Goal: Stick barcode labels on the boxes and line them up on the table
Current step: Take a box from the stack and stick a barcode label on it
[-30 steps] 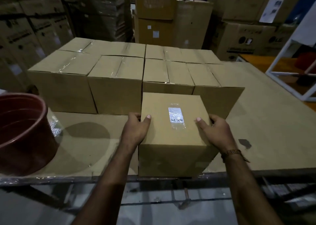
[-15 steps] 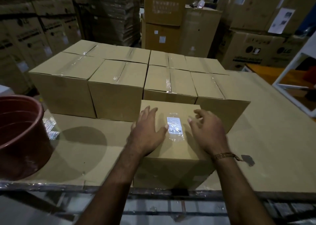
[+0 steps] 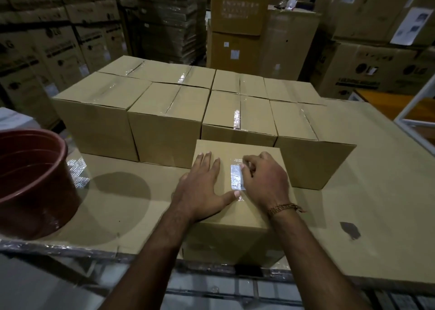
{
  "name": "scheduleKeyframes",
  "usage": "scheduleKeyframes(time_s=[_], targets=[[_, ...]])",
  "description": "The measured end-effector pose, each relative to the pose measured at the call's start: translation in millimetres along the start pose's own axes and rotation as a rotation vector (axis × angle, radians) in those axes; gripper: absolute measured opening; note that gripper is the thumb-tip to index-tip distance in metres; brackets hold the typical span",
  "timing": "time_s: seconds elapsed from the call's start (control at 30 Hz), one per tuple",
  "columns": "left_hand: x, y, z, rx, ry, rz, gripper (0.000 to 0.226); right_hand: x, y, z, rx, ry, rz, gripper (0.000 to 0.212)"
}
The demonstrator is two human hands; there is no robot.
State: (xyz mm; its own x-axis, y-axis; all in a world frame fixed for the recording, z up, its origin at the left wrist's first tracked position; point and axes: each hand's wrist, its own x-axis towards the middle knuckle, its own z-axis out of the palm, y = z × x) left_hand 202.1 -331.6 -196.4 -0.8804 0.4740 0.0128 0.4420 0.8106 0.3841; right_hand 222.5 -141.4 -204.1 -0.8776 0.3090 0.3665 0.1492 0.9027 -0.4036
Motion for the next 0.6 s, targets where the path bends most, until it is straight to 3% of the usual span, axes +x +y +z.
scheduleKeyframes(time_s=[0.3, 0.6], targets=[[-1.0, 0.0, -1.1, -0.004, -0.005, -0.012, 0.109, 21.8, 1.8, -2.9, 0.06, -0.051, 0.09, 0.007], [-2.0, -0.6, 0.4, -0.01, -0.001, -0.013, 0.109, 17.0, 2.8, 6.4, 0.056, 0.043, 0.062, 0.007]])
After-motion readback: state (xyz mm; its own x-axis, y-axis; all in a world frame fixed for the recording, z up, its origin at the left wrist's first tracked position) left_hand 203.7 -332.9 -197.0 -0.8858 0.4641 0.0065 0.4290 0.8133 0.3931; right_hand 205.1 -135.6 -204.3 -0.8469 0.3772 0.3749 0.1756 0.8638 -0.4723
